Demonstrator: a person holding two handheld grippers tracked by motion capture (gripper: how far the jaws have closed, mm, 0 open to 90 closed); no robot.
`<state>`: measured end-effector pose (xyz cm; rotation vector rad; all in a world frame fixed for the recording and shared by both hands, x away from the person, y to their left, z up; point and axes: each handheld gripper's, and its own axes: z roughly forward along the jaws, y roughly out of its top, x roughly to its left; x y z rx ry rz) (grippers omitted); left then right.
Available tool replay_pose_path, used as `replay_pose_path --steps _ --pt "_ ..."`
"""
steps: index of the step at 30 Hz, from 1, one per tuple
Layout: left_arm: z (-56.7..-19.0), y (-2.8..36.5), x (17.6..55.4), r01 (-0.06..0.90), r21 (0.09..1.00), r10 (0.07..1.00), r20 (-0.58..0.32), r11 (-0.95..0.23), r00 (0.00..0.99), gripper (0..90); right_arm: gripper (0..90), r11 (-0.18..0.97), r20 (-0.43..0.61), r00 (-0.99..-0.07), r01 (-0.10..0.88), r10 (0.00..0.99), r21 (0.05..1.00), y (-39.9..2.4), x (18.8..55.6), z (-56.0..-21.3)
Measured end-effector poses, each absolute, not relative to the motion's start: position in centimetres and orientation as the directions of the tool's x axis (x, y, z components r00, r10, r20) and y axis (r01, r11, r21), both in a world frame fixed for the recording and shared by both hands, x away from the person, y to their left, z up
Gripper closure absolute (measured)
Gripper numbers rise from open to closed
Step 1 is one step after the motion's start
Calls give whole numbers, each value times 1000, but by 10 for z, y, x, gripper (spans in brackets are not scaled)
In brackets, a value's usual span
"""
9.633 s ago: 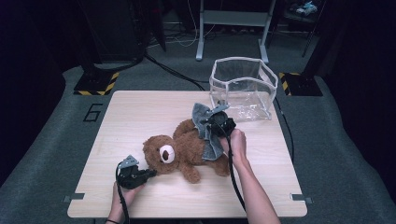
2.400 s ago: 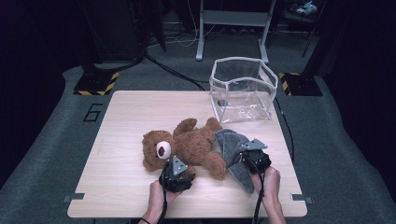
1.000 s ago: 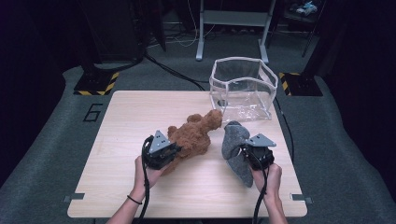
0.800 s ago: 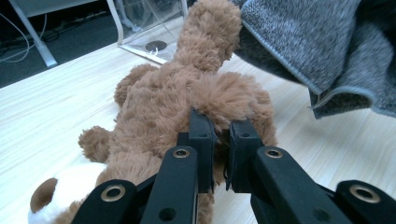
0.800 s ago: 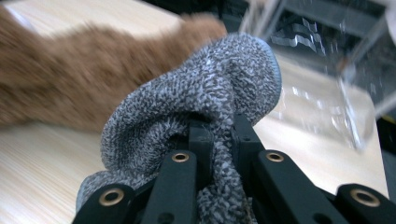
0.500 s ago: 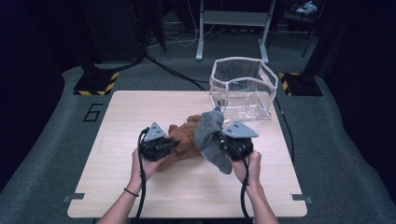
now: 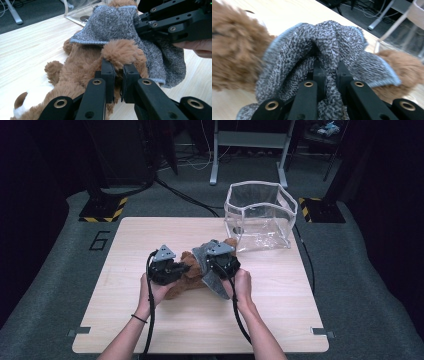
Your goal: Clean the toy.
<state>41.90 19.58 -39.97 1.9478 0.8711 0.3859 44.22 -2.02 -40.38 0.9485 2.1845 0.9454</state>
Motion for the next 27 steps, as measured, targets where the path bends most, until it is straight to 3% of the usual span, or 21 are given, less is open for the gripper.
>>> replay_pose_path --steps 10,24,27 --pt "-395 197 424 436 842 709 -95 -317 698 829 826 480 -247 -502 410 829 776 -43 450 -402" --pt "-388 197 437 452 828 709 -97 -333 699 828 826 360 -201 -349 484 915 798 -89 458 -402" --pt "-386 197 440 468 819 711 -110 -331 695 828 826 332 -170 -353 472 920 817 -97 453 -400"
